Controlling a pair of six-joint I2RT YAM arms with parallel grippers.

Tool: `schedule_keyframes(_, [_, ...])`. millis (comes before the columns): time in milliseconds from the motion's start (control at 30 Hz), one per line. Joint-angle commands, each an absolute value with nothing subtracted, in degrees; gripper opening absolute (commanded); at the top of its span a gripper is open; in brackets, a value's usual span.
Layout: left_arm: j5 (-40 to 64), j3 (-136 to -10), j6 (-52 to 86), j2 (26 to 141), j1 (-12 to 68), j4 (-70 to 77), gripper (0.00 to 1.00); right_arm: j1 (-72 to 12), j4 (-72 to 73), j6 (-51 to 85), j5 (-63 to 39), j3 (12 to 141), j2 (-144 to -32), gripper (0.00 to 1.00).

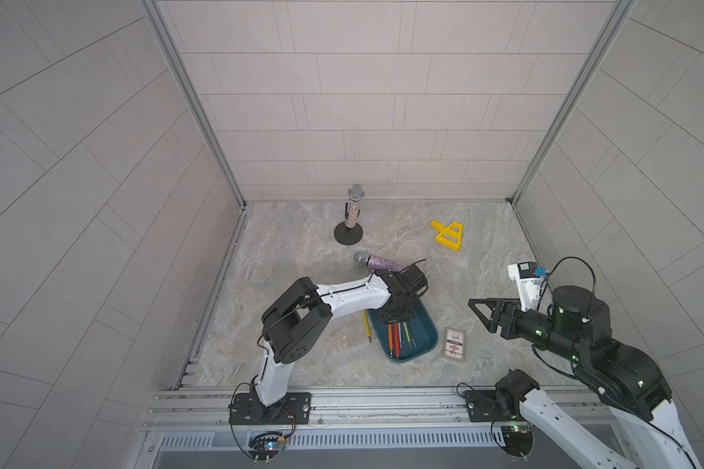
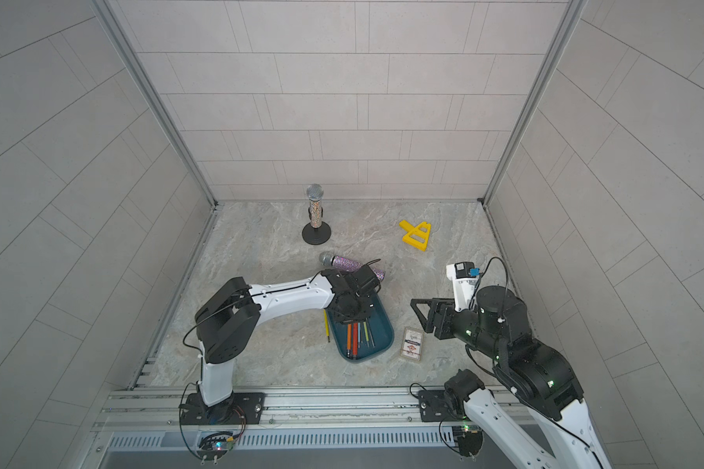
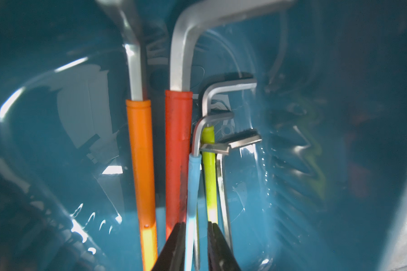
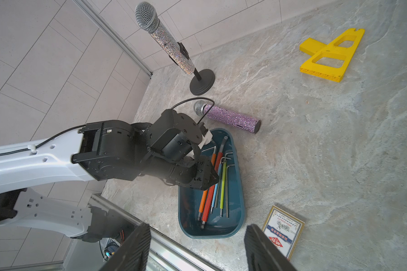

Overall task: Put the hex key on the desktop into the storage box
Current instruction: Adjust the Allen key at the center of the board.

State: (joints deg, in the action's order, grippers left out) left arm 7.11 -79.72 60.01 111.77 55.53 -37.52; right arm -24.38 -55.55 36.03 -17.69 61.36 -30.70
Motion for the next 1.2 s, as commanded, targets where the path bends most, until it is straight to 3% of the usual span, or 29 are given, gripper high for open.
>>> schedule_keyframes(0, [4.1, -81.9, 59.7, 106.9, 55.9, -40.3, 0.25, -24.6, -55.4, 35.5, -17.3, 60.9, -30.5, 0.69])
schedule_keyframes(167, [-2.0, -82.8, 58.5, 99.0, 55.6, -42.8, 0.25, -24.7, -55.3, 35.6, -17.3, 60.7, -30.5, 0.69])
schedule_keyframes(400, [-5.3, -71.4, 60.4, 85.8, 49.9, -42.2, 0.26, -24.6, -55.4, 35.6, -17.3, 60.7, -30.3, 0.69])
schedule_keyframes(533, [-5.3, -63.7, 61.4, 80.1, 46.9, -40.8, 0.41, -24.7, -55.2, 35.7, -17.4, 60.4, -30.4, 0.68])
schedule_keyframes(667, [-3.9, -57.2, 62.8, 76.6, 45.4, -38.5, 0.43, -24.7, -55.1, 35.7, -17.4, 60.5, -30.5, 0.69])
schedule_keyframes(900, [1.1, -48.8, 66.0, 78.4, 44.8, -29.9, 0.36, -24.7, -54.8, 35.8, -17.7, 60.4, -30.9, 0.68])
schedule_keyframes(1167, [7.4, -48.4, 66.7, 85.3, 44.8, -25.7, 0.36, -24.6, -54.8, 35.9, -17.7, 60.2, -30.8, 0.68])
